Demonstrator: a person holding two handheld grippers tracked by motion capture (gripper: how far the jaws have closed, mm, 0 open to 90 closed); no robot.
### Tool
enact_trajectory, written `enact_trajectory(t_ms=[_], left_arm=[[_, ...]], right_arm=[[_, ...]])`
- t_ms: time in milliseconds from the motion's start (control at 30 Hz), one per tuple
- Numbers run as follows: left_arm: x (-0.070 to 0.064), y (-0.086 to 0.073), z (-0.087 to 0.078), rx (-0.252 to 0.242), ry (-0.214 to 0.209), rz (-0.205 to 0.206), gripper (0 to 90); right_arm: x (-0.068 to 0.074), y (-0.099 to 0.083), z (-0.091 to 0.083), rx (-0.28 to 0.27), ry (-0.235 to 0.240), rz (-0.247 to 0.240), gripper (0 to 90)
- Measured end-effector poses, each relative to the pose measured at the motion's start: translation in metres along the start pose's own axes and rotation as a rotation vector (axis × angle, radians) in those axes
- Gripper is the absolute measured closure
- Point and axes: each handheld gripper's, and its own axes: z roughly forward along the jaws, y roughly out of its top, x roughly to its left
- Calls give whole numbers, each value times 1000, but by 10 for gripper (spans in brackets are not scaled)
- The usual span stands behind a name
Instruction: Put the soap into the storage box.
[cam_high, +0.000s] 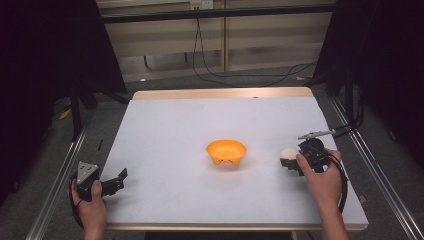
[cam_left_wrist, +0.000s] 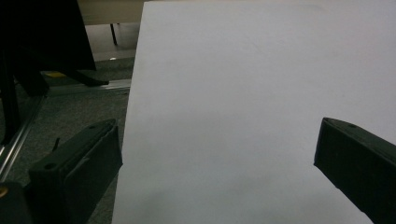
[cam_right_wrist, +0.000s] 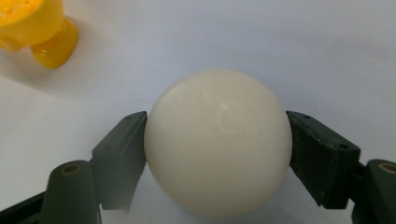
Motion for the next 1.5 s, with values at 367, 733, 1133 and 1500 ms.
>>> enact_trajectory(t_ms=[367,733,1133,1500], left_arm=[[1,0,0,-4,-2,-6,8],[1,0,0,-4,-2,-11,8],[1,0,0,1,-6,-18,8],[1,0,0,1,-6,-14,8]], right_arm=[[7,10,-5,-7,16,-14,246],[22,25,-4,-16,57,-32,246],[43,39,3,-26,92,-66,246],[63,54,10,-22,118,-96,246]])
